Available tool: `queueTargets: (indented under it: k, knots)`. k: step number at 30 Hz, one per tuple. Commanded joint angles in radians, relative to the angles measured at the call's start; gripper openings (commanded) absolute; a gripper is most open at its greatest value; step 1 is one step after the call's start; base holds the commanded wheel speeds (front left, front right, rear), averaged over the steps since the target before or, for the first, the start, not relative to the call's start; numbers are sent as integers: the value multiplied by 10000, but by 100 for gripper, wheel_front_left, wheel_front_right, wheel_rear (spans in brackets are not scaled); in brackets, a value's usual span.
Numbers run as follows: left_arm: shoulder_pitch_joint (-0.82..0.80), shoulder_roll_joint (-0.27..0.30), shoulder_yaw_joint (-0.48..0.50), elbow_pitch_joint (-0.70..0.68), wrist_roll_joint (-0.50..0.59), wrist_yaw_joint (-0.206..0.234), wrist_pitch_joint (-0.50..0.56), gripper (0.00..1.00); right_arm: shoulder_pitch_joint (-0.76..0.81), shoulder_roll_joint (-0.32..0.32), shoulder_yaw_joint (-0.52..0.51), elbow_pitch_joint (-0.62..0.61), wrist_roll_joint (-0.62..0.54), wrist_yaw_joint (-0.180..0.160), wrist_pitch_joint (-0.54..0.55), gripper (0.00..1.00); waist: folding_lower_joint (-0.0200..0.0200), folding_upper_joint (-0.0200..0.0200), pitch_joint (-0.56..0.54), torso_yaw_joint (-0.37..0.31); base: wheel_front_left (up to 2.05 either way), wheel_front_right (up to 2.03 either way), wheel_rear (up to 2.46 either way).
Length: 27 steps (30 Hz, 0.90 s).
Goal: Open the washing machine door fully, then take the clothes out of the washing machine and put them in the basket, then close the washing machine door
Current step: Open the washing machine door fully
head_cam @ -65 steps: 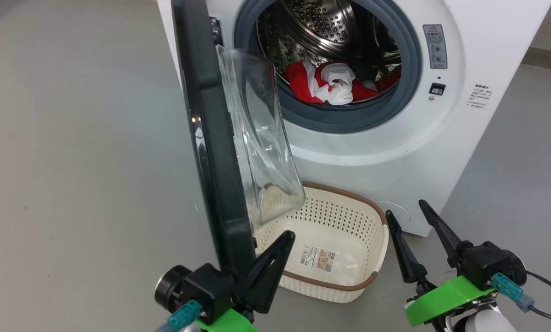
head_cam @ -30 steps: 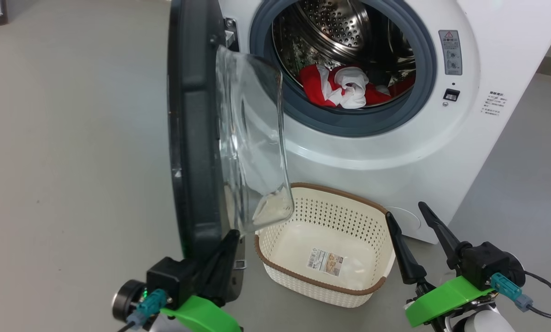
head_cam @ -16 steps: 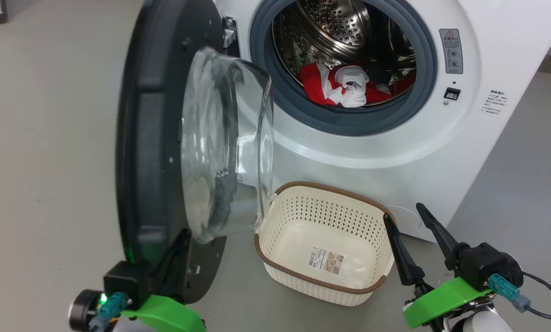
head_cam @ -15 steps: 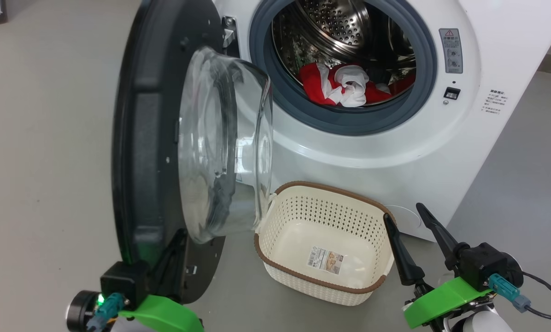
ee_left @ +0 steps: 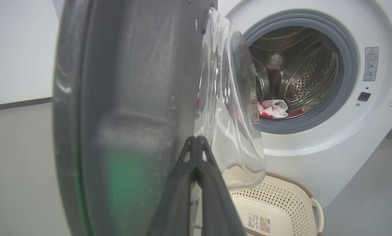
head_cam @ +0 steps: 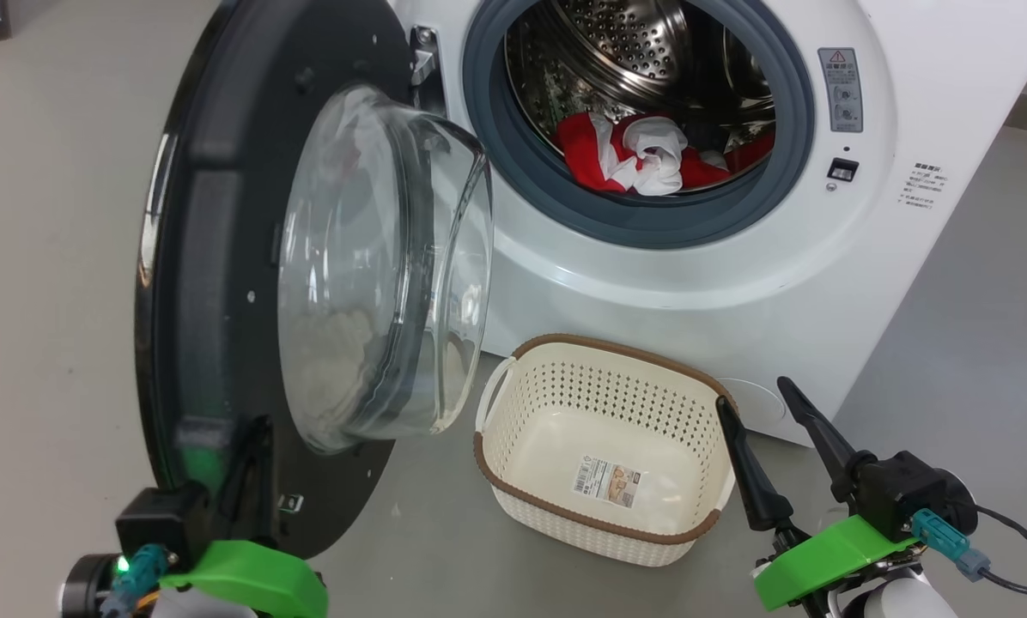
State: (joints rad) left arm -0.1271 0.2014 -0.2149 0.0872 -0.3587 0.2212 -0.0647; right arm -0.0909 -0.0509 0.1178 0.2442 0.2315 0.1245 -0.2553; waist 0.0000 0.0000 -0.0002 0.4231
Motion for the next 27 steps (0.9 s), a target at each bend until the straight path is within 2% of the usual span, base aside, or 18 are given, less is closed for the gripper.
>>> queueTargets:
  k: [1,8,27]
  knots:
    - [-294,327,568,-181,-33,156,-101,0,-262,7,225,-256,-75,62,-65,100,0,0,-3,12,0,0,0]
    - [-424,444,922,-17,-249,276,-186,0,-257,7,231,-261,-136,62,-65,100,0,0,75,119,0,0,0]
    - [-1560,612,1706,1696,-838,41,-1378,0,-422,7,214,-337,-555,62,48,100,0,0,691,155,0,0,0]
